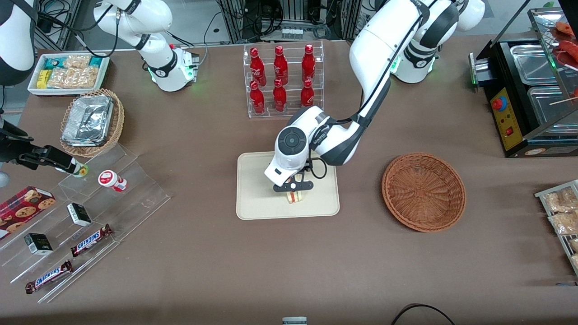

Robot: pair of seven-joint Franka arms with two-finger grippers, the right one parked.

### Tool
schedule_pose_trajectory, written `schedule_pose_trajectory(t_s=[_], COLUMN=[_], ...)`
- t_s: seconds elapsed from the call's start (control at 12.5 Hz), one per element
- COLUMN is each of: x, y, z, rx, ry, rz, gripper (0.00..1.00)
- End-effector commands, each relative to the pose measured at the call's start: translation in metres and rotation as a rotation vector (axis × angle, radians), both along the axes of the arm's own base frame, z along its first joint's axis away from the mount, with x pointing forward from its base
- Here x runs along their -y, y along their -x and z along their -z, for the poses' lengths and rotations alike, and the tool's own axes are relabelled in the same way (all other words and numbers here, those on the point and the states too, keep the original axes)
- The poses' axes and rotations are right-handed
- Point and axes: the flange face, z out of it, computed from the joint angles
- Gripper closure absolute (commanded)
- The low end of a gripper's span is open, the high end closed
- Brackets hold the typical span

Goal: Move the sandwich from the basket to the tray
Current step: 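Lower the sandwich onto the tray and open the left gripper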

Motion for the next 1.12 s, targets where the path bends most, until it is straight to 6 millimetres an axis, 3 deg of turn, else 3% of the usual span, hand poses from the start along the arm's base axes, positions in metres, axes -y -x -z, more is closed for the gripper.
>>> schedule_pose_trajectory(t_s=[0.0,0.48,0.64,0.88,1.04], x=[-0.002,-0.013,-0.022,-0.066,-0.095], y=[-0.004,-0.003,-0.001,-0.021,-0.037], z=[-0.026,-0.097,-0.112,-0.148,-0.159], rx=[-0.005,0.024,0.015,0.049,0.06], ry=[0.003,-0.002,-0.04,-0.099,-0.112], rz=[-0.032,-0.003,-0.004,-0.054,-0.043], gripper=[0.0,0.0,0.0,0.0,0.0])
